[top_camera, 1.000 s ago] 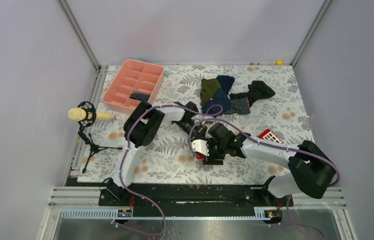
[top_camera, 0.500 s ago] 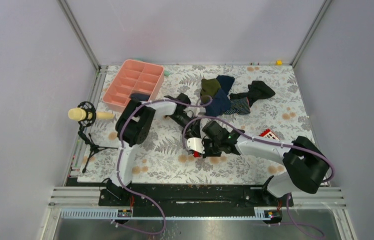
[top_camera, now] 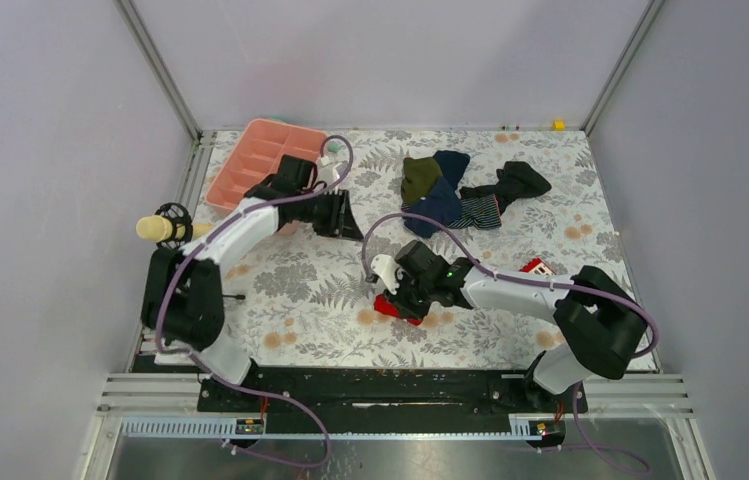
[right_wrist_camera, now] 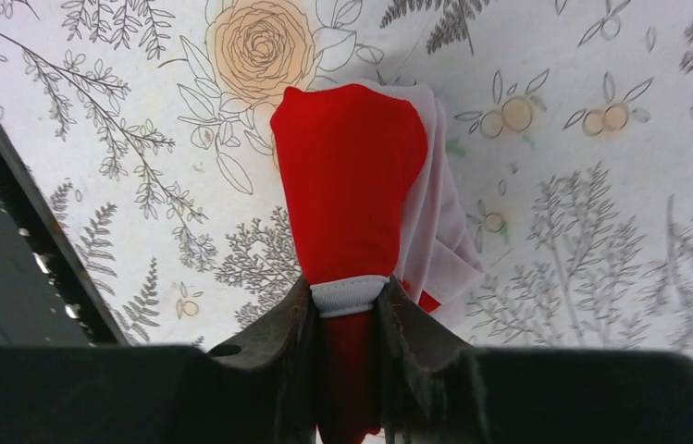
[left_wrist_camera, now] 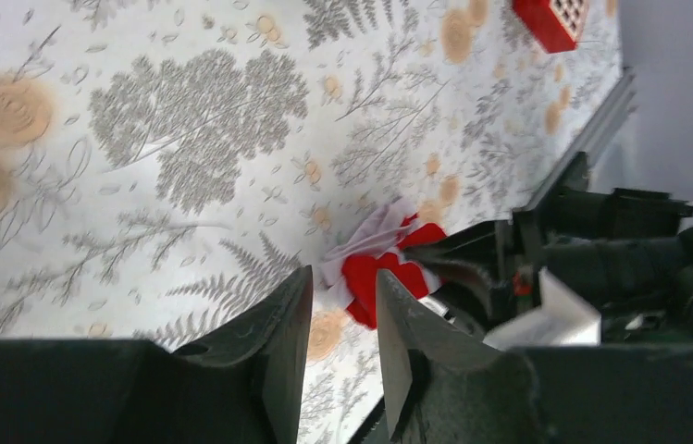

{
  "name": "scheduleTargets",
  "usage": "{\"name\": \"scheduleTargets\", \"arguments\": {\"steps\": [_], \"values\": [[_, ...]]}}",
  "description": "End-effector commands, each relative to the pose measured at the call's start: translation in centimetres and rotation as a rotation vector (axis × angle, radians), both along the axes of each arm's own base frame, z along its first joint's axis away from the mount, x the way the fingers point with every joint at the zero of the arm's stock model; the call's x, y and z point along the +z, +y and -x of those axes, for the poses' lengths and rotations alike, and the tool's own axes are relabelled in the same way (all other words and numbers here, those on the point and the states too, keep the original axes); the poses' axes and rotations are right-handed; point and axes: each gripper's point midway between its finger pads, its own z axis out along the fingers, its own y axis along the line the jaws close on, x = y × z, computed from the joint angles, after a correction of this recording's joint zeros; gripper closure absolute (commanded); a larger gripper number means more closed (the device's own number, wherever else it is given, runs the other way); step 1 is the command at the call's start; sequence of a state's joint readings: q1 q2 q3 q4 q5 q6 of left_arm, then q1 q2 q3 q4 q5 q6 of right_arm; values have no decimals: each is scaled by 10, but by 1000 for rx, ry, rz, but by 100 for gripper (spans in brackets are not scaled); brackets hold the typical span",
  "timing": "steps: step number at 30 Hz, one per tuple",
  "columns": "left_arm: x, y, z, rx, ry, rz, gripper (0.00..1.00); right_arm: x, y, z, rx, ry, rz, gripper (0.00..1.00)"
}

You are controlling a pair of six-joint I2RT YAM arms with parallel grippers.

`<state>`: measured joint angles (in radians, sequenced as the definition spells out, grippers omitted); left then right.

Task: Roll the underwear
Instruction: Roll the underwear to the center of the board, then pick up the underwear from the center of the board.

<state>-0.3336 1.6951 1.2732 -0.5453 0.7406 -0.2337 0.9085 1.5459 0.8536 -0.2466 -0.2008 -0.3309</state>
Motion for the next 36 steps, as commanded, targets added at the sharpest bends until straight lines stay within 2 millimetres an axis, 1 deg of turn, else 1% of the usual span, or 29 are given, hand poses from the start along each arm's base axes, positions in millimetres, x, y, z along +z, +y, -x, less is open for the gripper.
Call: {"name": "scheduleTargets", "arguments": {"steps": [1,3,5,7,9,11,12,13,15,16,18,19,21,26,31,36], "values": [[14,15,-6,103,-292,4,67,-5,-1,24,-160,165,-92,100],[18,18,6,98,-392,35,65,-12,-8,26,-238,267,-107,100],[22,16,21,39,-530,27,63,-18,-15,25,-301,346,-146,100],[30,12,41,-72,-693,18,60,-25,-21,25,-371,452,-175,100],[30,0,64,-239,-873,16,57,-28,-19,24,-397,550,-205,100],[23,-13,93,-450,-1043,16,55,-30,-17,29,-399,663,-208,100],[16,-18,107,-544,-1125,15,54,-30,-12,29,-390,718,-218,100],[11,-25,117,-619,-1220,13,52,-33,-11,32,-385,765,-211,100],[-5,-37,134,-726,-1384,5,47,-41,-9,33,-391,827,-184,100],[-12,-44,145,-794,-1493,20,45,-46,-11,35,-400,867,-163,100],[-24,-51,155,-850,-1588,47,42,-49,-12,33,-419,910,-166,100],[-31,-54,157,-867,-1604,45,42,-48,-13,32,-425,930,-180,100],[-42,-58,154,-880,-1629,17,41,-49,-16,25,-450,953,-200,100],[-63,-62,136,-883,-1674,-112,40,-46,-13,25,-441,1008,-234,100],[-93,-59,128,-987,-1696,-209,38,-45,-11,25,-427,1037,-246,100],[-114,-56,117,-1044,-1678,-297,38,-44,-11,24,-424,1060,-259,100]]}}
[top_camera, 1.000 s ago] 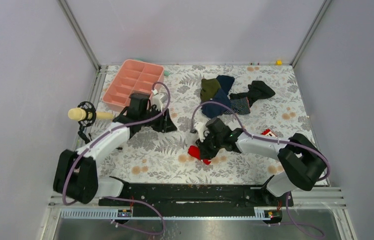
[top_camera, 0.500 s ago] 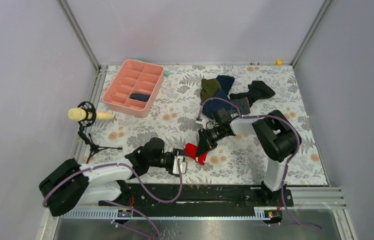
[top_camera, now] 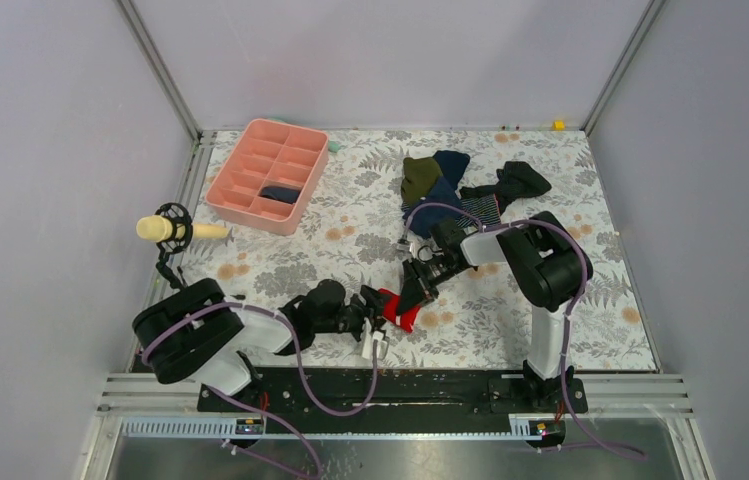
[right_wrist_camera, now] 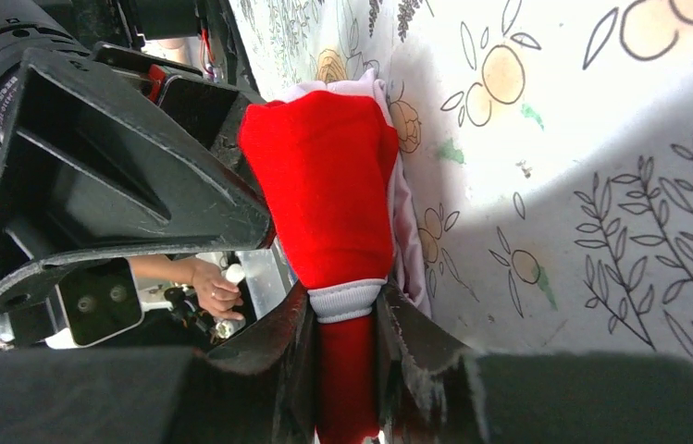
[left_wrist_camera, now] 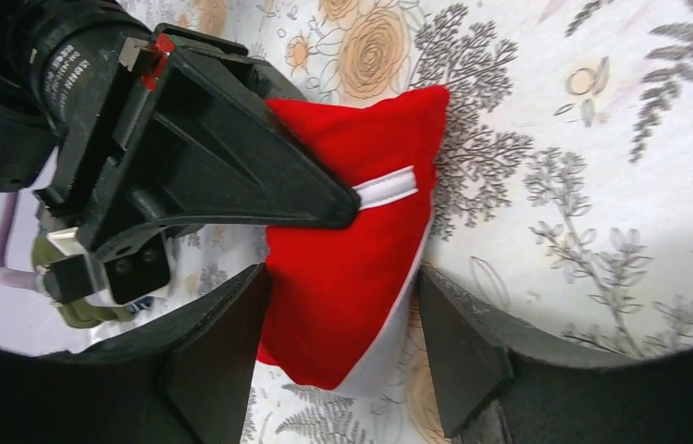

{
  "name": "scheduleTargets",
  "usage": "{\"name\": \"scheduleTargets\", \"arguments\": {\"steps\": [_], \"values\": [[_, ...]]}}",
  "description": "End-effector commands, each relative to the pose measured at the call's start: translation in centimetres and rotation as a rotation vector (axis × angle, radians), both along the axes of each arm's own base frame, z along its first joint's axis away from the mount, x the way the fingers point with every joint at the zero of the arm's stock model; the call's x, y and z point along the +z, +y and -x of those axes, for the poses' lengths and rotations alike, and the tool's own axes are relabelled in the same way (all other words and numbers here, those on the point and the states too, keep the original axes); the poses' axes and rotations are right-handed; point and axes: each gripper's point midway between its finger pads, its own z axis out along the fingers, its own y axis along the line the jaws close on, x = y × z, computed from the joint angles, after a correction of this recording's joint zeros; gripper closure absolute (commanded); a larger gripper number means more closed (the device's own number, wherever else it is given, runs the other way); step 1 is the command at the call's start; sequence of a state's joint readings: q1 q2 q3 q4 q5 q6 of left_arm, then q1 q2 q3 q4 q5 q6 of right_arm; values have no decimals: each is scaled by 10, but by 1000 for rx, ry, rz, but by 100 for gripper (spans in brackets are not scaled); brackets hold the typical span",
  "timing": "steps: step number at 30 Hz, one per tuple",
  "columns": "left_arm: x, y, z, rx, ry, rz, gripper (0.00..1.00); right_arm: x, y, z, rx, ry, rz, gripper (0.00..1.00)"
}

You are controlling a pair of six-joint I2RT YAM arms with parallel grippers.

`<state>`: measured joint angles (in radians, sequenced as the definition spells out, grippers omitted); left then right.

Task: Roll the underwear
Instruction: Pick up the underwear from the center of the board.

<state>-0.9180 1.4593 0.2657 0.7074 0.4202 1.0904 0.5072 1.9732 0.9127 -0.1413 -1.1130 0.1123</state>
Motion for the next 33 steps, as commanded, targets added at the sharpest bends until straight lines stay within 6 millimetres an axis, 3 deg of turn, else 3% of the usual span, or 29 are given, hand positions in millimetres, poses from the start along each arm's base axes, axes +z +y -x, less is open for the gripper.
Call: {"name": "scheduleTargets", "arguments": {"steps": [1,6,14,24,30,32,33], "values": [[-8,1,-19,25,-103,-64,38,-32,-18,18,12,58,145,100],[-21,-1,-24,33,-118,-115,41,-33,-17,19,17,75,138,100],[-49,4,-17,-21,-154,-279,59,-34,-15,18,26,99,133,100],[-76,3,-33,36,-240,-427,50,-34,-13,19,33,127,119,100],[-86,8,-32,20,-208,-512,91,-36,-14,19,31,124,134,99],[-85,8,-30,16,-180,-532,100,-37,-14,18,30,125,141,94],[-84,8,-29,17,-164,-538,100,-37,-14,18,31,122,143,89]]}}
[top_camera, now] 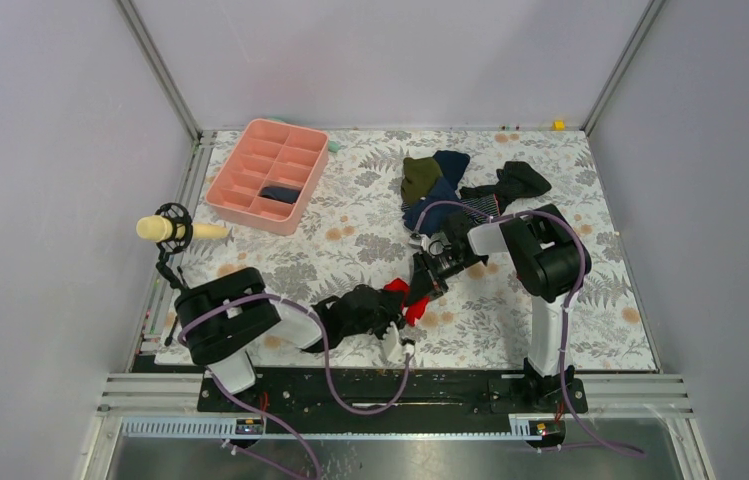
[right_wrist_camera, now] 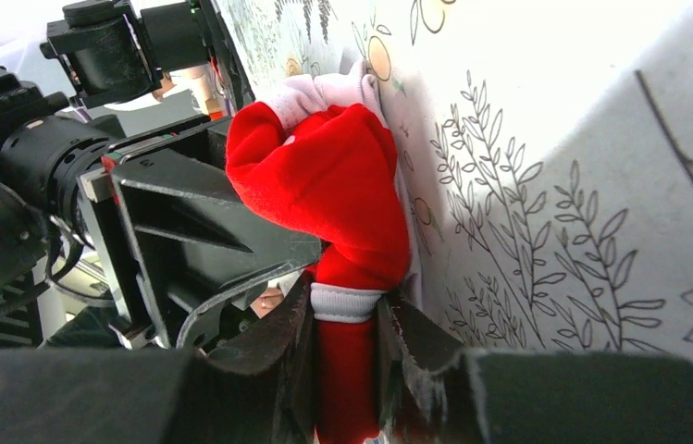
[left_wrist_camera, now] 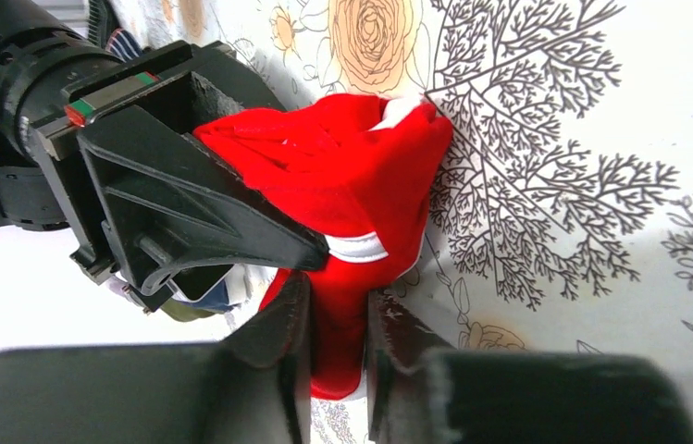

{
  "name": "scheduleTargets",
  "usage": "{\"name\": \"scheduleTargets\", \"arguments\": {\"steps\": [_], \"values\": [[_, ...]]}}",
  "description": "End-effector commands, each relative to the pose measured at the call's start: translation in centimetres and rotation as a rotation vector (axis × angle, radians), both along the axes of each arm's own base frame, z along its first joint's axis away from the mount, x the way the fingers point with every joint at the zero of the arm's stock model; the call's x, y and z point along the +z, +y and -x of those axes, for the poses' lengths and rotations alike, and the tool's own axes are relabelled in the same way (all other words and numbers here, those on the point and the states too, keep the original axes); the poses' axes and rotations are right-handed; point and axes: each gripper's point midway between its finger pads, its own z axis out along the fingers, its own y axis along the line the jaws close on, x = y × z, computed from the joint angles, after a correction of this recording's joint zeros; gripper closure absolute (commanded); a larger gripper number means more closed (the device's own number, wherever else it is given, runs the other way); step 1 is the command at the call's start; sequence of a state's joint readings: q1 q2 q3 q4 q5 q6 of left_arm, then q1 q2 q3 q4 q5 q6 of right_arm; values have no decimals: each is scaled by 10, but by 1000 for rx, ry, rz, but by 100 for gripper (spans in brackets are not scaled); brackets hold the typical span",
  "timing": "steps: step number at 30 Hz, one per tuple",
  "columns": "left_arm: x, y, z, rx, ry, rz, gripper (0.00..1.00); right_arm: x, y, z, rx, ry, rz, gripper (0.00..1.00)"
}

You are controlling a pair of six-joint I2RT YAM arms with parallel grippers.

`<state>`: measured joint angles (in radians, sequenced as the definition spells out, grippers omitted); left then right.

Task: Roll the underwear
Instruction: Pick up the underwear from the center of the board.

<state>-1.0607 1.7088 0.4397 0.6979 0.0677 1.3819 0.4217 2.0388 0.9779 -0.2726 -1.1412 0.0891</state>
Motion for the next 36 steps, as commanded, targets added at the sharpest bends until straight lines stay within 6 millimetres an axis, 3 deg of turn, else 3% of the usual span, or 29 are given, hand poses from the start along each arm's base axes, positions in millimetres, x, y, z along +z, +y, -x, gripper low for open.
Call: {"name": "scheduleTargets", "arguments": {"steps": [1,7,8,9,11,14,17,21,25,28,31,34,36], "values": [[-64,39,9,77,194,-300,100,-35,2,36,106,14,116,82],[-55,43,15,145,310,-329,100,-23,0,20,107,-112,144,33],[-55,45,17,150,318,-332,100,-19,-1,15,106,-150,140,11],[-53,46,17,159,322,-332,100,-12,-1,7,93,-196,136,2],[-50,49,19,158,332,-337,100,12,0,-8,36,-175,147,1],[-40,47,20,159,347,-325,100,57,-9,-14,18,-126,127,1],[-30,46,16,180,386,-319,100,102,-25,-32,-8,-246,105,0],[-17,43,10,235,507,-312,100,171,-55,-74,-160,-444,88,1],[12,31,0,281,649,-285,100,239,-92,-102,-334,-627,72,1],[39,28,-9,303,744,-266,100,276,-118,-103,-432,-763,87,0],[67,32,-25,296,766,-266,100,299,-130,-86,-478,-867,104,1],[93,41,-47,293,753,-264,100,316,-132,-55,-491,-930,102,0],[104,49,-65,292,738,-281,100,315,-134,-43,-501,-949,112,1]]}}
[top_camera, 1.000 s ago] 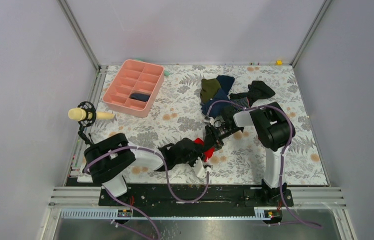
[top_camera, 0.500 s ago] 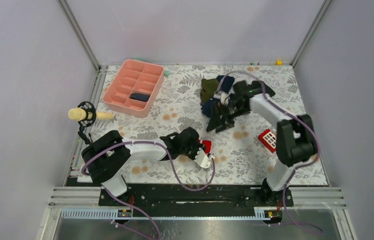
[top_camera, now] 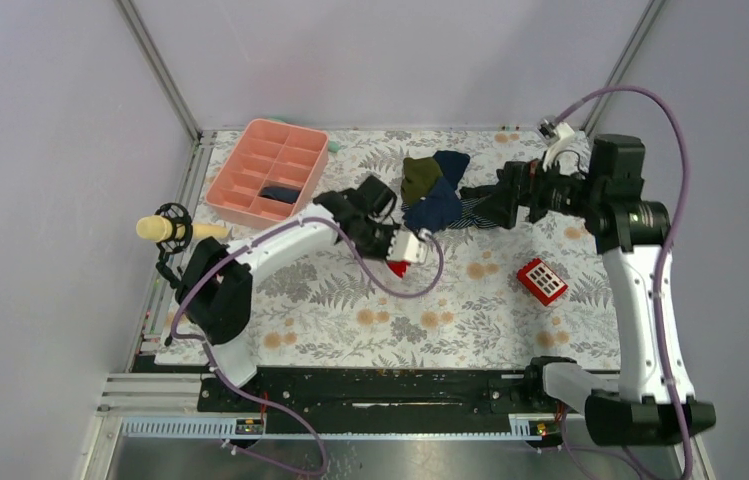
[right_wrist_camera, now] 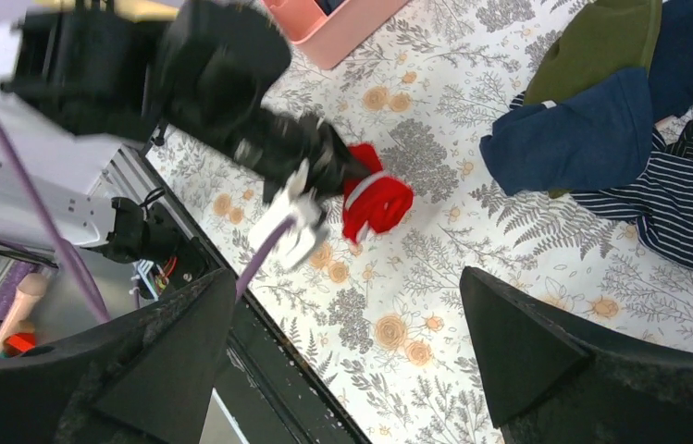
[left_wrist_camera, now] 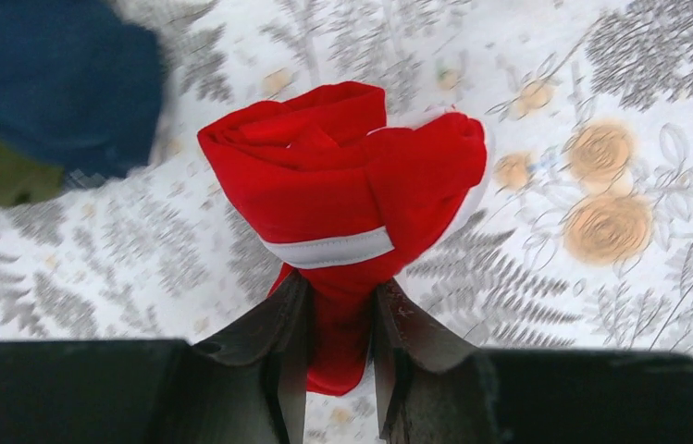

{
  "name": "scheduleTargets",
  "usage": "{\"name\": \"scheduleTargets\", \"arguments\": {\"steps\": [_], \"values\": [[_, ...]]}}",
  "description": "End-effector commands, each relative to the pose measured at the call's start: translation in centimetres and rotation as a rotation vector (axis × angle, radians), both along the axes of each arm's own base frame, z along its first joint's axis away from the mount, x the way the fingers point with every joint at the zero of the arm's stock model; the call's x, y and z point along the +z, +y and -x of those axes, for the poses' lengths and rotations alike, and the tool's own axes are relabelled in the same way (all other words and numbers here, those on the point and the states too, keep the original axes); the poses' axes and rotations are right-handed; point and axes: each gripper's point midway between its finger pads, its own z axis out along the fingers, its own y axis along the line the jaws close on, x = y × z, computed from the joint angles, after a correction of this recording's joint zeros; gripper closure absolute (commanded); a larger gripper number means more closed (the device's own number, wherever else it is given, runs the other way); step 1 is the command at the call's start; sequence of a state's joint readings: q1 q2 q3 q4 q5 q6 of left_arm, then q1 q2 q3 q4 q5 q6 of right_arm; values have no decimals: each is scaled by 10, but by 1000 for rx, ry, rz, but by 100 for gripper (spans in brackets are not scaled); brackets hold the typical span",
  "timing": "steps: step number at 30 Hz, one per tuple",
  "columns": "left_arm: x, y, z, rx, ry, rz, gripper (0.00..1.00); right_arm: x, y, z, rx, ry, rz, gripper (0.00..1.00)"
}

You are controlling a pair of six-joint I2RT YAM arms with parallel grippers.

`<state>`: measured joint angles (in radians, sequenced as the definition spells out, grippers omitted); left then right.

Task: Roll the underwear
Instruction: Pick up the underwear from the center of the board, then place the underwear in the storage box.

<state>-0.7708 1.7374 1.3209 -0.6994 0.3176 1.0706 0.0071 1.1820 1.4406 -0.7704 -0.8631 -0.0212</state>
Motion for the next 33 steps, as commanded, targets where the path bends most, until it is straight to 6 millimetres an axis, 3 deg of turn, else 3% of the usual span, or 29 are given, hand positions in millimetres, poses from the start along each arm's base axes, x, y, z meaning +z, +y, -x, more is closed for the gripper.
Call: {"name": "scheduleTargets", "arguments": {"steps": [1,5,13,17,20,24,28,33], "values": [[38,19,-19,-57,49,-22,100,-5,-5,32,-44,10,19,1],[58,51,-67,-25,1,-108,100,-12,-7,35,-94,40,-1,0],[95,138,-203,287,-351,-146,100,-24,-12,31,-117,26,32,1],[97,182,-242,329,-448,-140,100,-29,-11,28,-125,59,11,0],[86,214,-253,341,-448,-150,100,-35,-12,26,-130,72,18,1],[78,249,-251,337,-451,-137,100,-40,-11,25,-130,85,17,1],[65,265,-240,317,-433,-90,100,-46,-11,25,-134,113,11,0],[33,273,-216,254,-383,-108,100,-56,-12,31,-128,155,30,1]]}}
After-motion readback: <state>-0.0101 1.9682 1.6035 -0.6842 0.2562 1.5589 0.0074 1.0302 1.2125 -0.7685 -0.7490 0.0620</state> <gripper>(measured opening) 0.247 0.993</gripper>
